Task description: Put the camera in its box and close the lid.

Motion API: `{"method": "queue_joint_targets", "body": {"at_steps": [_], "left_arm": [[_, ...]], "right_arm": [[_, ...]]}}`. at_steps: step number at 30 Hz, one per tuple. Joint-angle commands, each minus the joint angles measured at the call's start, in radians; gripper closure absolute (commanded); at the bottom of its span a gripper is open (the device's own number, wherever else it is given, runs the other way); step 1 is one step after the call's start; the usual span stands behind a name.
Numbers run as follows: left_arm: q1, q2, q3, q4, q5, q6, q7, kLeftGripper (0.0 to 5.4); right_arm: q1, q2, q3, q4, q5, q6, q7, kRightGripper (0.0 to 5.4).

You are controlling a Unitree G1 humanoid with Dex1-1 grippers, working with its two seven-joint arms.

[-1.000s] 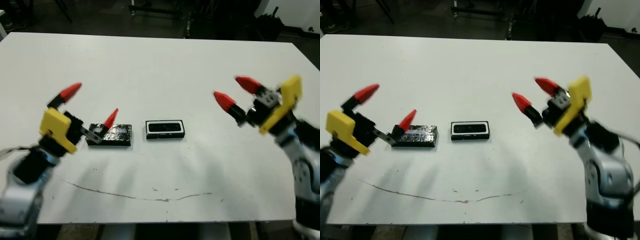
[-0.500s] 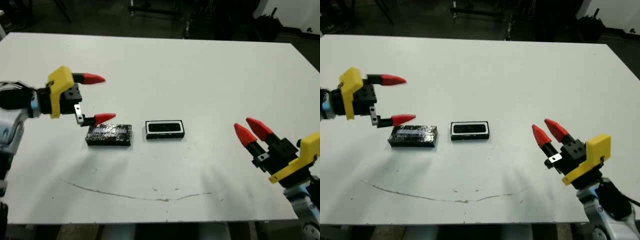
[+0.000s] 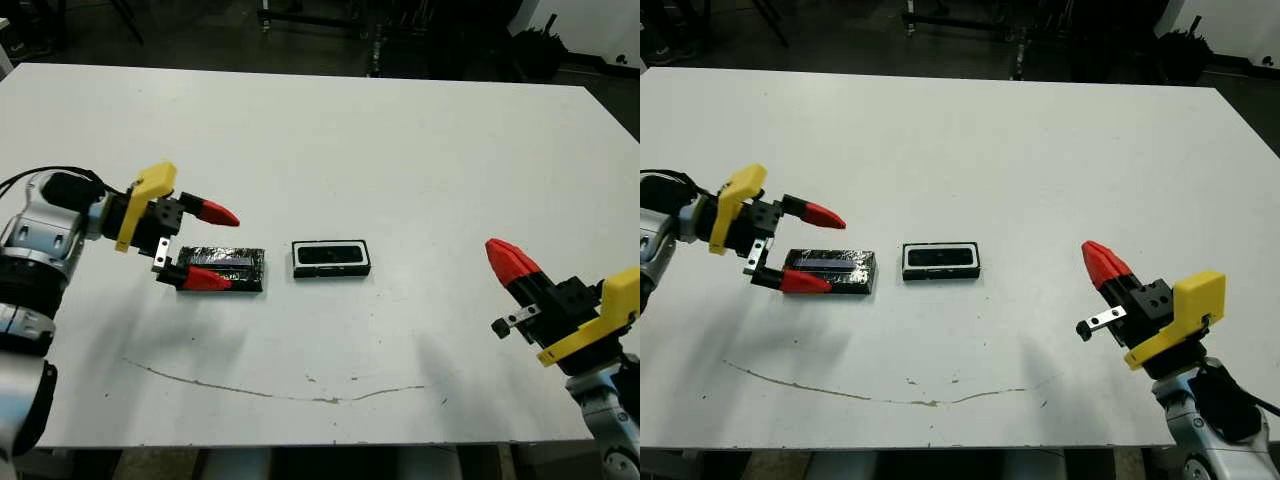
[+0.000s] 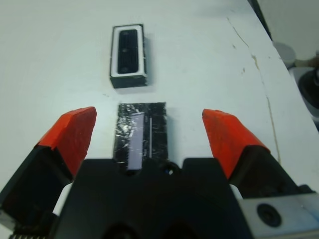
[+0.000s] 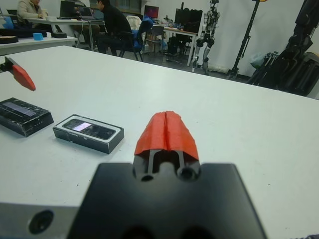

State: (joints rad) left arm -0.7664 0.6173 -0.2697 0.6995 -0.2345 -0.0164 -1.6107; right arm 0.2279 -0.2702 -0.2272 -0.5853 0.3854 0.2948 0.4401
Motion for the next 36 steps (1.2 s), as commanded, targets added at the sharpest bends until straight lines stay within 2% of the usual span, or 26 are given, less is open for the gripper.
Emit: {"method": "queue_joint_targets", "body": {"at_steps": [1, 3, 13, 23, 31, 36], "left_arm": [[-0.013, 0.012, -0.025, 0.016, -0.002, -0.033, -0.004, 0.00], [-0.011, 0.016, -0.032, 0.012, -0.001, -0.054, -0.004, 0.00], [-0.019, 0.014, -0.023, 0.014, 0.125, -0.066, 0.020, 0.00], [0.005, 0.008, -0.001, 0.012, 0.160, -0.073, 0.081, 0.00], [0.004, -0.007, 0.031, 0.081, 0.147, -0.087, 0.093, 0.00], [-0.016, -0.001, 0.010, 0.118, 0.198, -0.124, 0.097, 0.00]], "right_arm": [[-0.004, -0.021, 0.005, 0.000, -0.009, 0.004, -0.016, 5.40], [-0.004, -0.024, 0.007, -0.002, -0.006, 0.007, -0.020, 5.40], [-0.002, -0.033, 0.011, -0.001, 0.012, 0.007, -0.020, 5.40], [0.003, -0.041, 0.015, 0.006, 0.031, -0.003, -0.005, 5.40], [0.008, -0.039, 0.017, 0.009, 0.047, -0.008, 0.001, 5.40], [0.011, -0.048, 0.005, 0.004, 0.044, -0.007, -0.003, 5.40]]}}
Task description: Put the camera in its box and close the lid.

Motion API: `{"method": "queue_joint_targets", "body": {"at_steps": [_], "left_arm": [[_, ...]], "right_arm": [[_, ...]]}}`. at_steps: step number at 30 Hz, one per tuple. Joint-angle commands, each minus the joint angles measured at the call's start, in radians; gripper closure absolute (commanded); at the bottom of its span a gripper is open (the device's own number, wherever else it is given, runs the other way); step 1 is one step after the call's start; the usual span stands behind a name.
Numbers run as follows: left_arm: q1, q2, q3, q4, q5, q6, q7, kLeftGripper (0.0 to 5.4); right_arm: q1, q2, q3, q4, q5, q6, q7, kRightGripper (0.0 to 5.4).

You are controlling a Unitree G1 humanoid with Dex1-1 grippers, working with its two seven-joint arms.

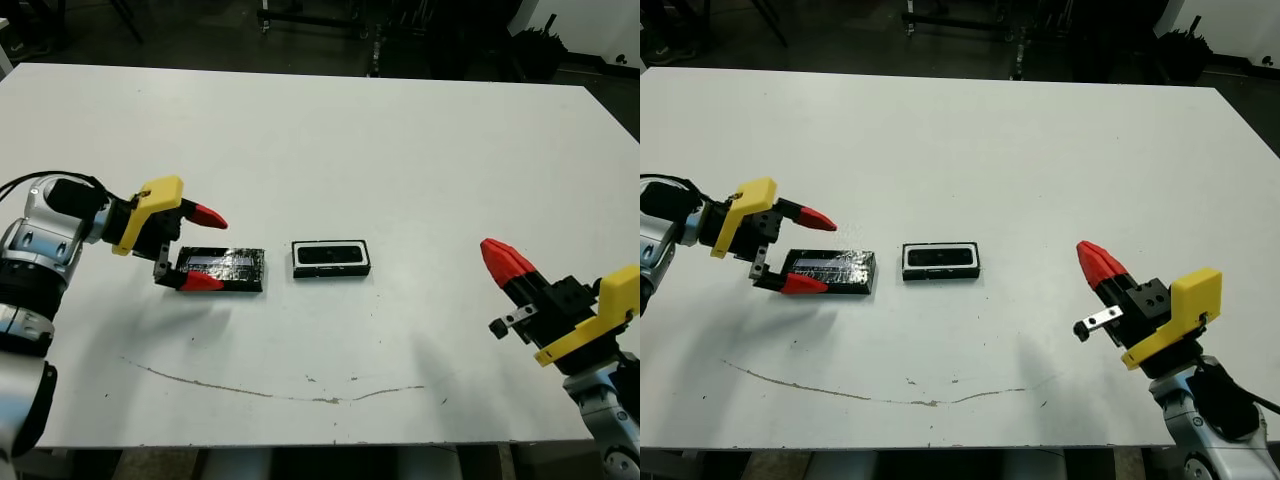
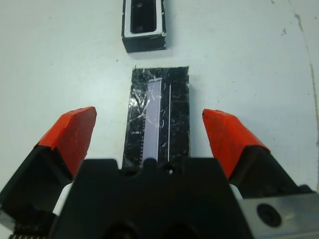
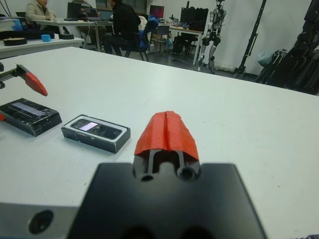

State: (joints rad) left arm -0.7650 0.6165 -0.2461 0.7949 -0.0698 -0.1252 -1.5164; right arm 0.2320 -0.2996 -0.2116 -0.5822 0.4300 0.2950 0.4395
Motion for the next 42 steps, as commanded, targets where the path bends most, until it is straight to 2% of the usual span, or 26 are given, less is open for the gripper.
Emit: {"method": "queue_joint_targets", "body": {"at_steps": [1, 9, 18, 27, 33, 42], "left_arm": [[-0.020, -0.002, -0.014, 0.030, 0.038, -0.010, -0.002, 0.00], [-0.043, -0.008, -0.022, 0.091, 0.083, -0.041, -0.017, 0.00], [-0.046, -0.018, -0.001, 0.126, 0.094, -0.039, 0.020, 0.00], [-0.043, -0.038, 0.017, 0.149, 0.087, 0.081, 0.049, 0.00], [-0.066, -0.026, -0.020, 0.125, 0.130, 0.154, 0.031, 0.66], [-0.079, -0.017, -0.045, 0.144, 0.162, 0.050, -0.030, 2.02]], "right_arm": [[0.008, -0.021, -0.014, -0.003, 0.003, 0.001, -0.004, 5.40], [0.011, -0.030, -0.022, -0.009, 0.021, 0.008, -0.003, 5.40], [0.014, -0.040, -0.019, -0.019, 0.049, 0.016, -0.002, 5.40], [0.012, -0.047, -0.019, -0.006, 0.059, -0.001, 0.010, 5.40], [0.010, -0.049, -0.022, -0.006, 0.061, 0.002, 0.004, 5.40], [0.012, -0.056, -0.031, -0.007, 0.061, 0.008, -0.002, 5.40]]}}
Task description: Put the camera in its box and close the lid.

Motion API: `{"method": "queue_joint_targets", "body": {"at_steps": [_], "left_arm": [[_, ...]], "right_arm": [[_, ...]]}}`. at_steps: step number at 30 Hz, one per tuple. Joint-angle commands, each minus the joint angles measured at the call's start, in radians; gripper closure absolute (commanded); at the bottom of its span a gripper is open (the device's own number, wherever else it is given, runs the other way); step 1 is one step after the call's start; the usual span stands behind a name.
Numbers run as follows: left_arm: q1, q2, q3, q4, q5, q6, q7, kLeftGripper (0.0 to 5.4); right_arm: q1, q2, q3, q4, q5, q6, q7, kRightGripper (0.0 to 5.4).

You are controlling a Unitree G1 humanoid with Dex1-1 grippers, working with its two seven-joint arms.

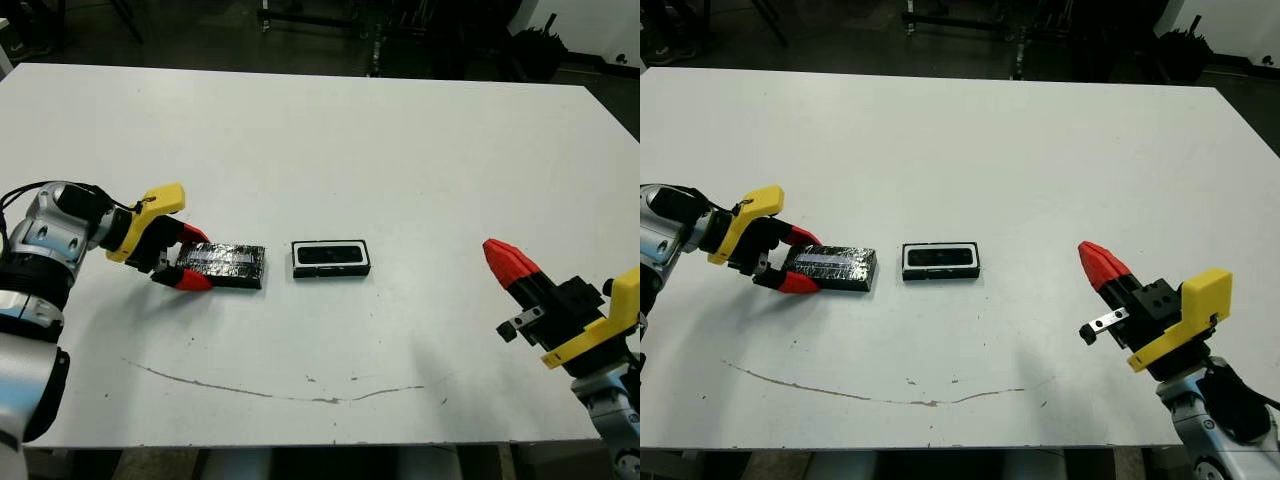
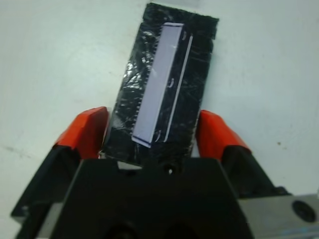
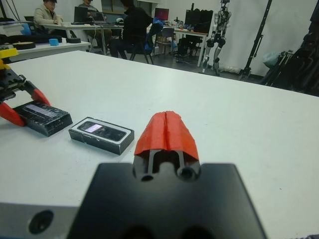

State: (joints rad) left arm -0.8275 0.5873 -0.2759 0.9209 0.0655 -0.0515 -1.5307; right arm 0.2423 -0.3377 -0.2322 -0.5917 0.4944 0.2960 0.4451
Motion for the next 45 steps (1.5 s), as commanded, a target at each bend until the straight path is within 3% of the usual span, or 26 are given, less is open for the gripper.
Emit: {"method": "queue_joint_targets", "body": {"at_steps": [1, 10, 13, 18, 24, 27, 32, 38, 45], "left_arm": [[-0.016, 0.010, -0.013, 0.028, 0.025, -0.030, -0.016, 2.19], [0.012, 0.001, 0.043, 0.021, -0.024, 0.062, 0.014, 2.24], [0.049, -0.017, 0.122, -0.011, -0.103, 0.173, 0.056, 2.24], [0.123, -0.057, 0.238, -0.082, -0.227, 0.152, 0.126, 2.24], [0.150, -0.097, 0.274, -0.177, -0.307, 0.241, 0.148, 2.24], [0.140, -0.112, 0.257, -0.194, -0.302, 0.228, 0.144, 2.24], [0.093, -0.135, 0.196, -0.154, -0.243, 0.206, 0.155, 2.24], [0.028, -0.170, 0.138, -0.034, -0.179, 0.115, 0.134, 2.24], [-0.049, -0.207, 0.084, 0.119, -0.105, 0.107, 0.120, 2.24]], "right_arm": [[0.002, -0.019, -0.011, 0.003, -0.004, 0.008, -0.009, 5.40], [0.007, -0.022, -0.009, 0.008, -0.004, 0.007, -0.009, 5.40], [0.008, -0.023, -0.008, 0.009, -0.005, 0.006, -0.007, 5.40], [0.012, -0.021, -0.004, 0.010, -0.007, 0.008, -0.010, 5.40], [0.016, -0.021, 0.003, 0.006, -0.014, 0.010, -0.015, 5.40], [0.016, -0.019, 0.006, 0.004, -0.012, 0.013, -0.015, 5.40], [0.020, -0.016, 0.013, 0.002, -0.009, 0.010, -0.017, 5.40], [0.025, -0.016, 0.017, -0.002, -0.008, 0.009, -0.024, 5.40], [0.030, -0.018, 0.018, -0.001, -0.012, -0.001, -0.020, 5.40]]}}
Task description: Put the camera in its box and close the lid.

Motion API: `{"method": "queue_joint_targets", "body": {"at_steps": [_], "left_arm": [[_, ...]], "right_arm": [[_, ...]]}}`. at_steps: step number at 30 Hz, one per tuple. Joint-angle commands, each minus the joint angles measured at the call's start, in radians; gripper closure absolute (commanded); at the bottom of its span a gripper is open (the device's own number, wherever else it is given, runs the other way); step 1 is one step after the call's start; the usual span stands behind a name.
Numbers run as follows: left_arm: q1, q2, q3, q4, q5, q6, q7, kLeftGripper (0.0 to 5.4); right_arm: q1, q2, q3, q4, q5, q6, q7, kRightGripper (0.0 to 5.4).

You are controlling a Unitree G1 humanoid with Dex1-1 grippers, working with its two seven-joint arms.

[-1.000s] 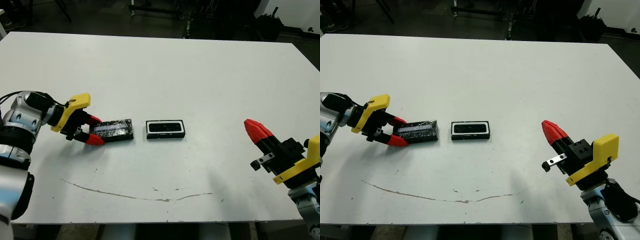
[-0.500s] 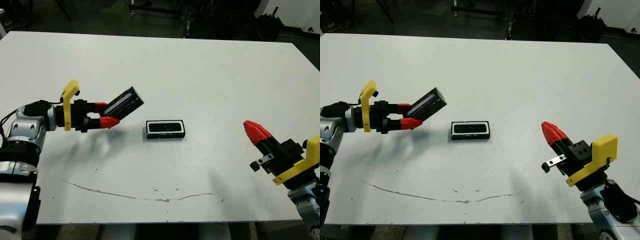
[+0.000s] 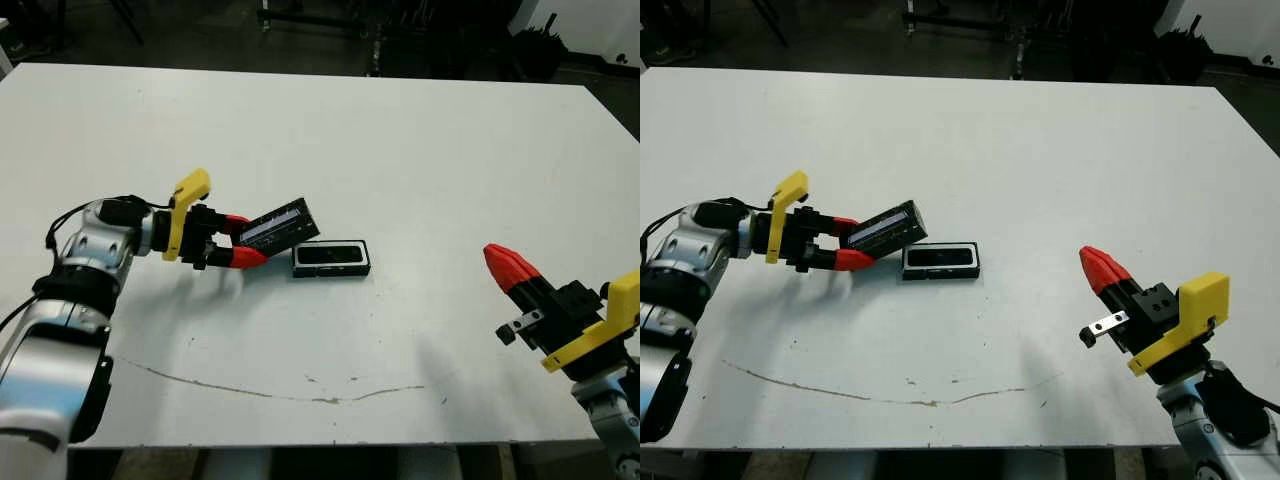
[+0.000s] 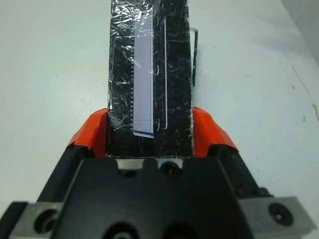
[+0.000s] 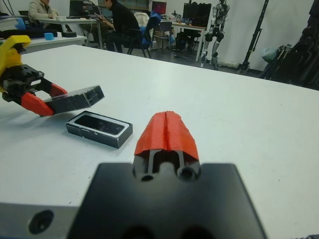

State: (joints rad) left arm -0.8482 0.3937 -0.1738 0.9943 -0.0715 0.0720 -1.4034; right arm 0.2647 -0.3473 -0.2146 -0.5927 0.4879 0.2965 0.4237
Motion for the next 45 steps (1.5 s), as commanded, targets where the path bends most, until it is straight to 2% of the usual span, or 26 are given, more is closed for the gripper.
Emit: {"method": "queue_joint_targets", "body": {"at_steps": [1, 5, 12, 19, 23, 26, 29, 35, 40, 45], "left_arm": [[-0.035, -0.020, -0.023, 0.060, 0.040, -0.020, -0.011, 2.24], [-0.057, -0.040, -0.043, 0.096, 0.075, -0.032, -0.023, 2.24], [-0.092, -0.054, -0.082, 0.108, 0.120, -0.044, -0.096, 2.24], [-0.096, -0.060, -0.105, 0.082, 0.113, -0.110, -0.205, 2.24], [-0.091, -0.071, -0.123, 0.070, 0.104, -0.068, -0.211, 2.24], [-0.064, -0.072, -0.125, 0.026, 0.121, -0.078, -0.152, 2.24], [-0.002, -0.072, -0.119, -0.077, 0.138, -0.072, -0.010, 2.24], [0.088, -0.095, -0.168, -0.226, 0.200, -0.047, 0.184, 2.24], [0.102, -0.118, -0.211, -0.245, 0.215, -0.059, 0.222, 2.24], [0.088, -0.147, -0.231, -0.200, 0.208, -0.087, 0.214, 2.24]], "right_arm": [[0.008, -0.008, 0.001, -0.001, -0.004, 0.000, 0.001, 5.40], [0.010, -0.007, 0.000, -0.004, 0.011, 0.014, -0.001, 5.40], [0.013, -0.003, 0.015, -0.009, -0.012, 0.002, -0.012, 5.40], [0.015, 0.002, 0.018, -0.003, -0.025, -0.014, -0.011, 5.40], [0.017, 0.004, 0.016, -0.004, -0.018, -0.007, -0.012, 5.40], [0.016, 0.003, 0.016, -0.004, -0.022, -0.012, -0.009, 5.40], [0.017, 0.001, 0.015, -0.009, -0.024, -0.013, -0.009, 5.40], [0.023, 0.003, 0.009, -0.029, -0.007, 0.011, -0.024, 5.40], [0.028, -0.004, 0.008, -0.040, 0.006, 0.008, -0.022, 5.40], [0.030, -0.008, 0.006, -0.047, 0.011, 0.009, -0.020, 5.40]]}}
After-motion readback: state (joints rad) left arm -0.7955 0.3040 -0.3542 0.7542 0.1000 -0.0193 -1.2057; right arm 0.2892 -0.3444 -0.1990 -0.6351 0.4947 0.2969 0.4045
